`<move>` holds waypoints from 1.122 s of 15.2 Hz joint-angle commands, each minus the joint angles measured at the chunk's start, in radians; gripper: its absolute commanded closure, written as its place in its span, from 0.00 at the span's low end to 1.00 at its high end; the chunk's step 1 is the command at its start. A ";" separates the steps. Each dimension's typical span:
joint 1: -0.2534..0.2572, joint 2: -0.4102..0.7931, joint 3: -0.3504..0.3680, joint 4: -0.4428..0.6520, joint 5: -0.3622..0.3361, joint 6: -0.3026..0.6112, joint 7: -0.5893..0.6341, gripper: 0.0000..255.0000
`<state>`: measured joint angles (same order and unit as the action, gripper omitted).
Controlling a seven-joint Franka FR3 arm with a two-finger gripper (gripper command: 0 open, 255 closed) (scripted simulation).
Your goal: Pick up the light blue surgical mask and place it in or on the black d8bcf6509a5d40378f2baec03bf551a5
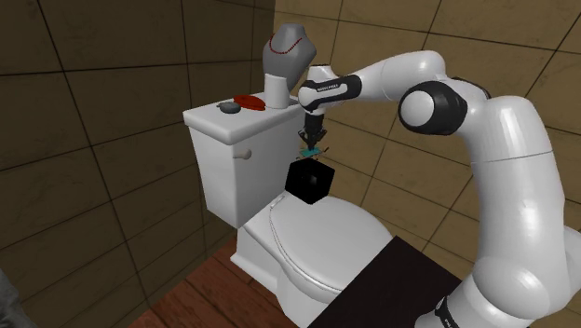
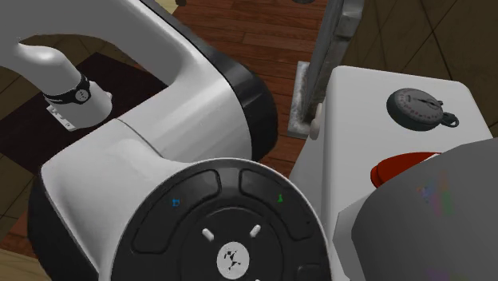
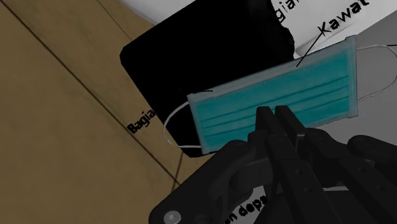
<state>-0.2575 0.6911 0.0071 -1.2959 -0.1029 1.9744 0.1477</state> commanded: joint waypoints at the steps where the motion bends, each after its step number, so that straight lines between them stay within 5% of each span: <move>1: -0.020 0.033 -0.004 0.062 0.004 -0.027 -0.028 1.00; 17: -0.020 0.123 -0.007 -0.003 -0.002 0.127 -0.013 1.00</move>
<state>-0.2765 0.8063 0.0008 -1.2996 -0.1050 2.0940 0.1348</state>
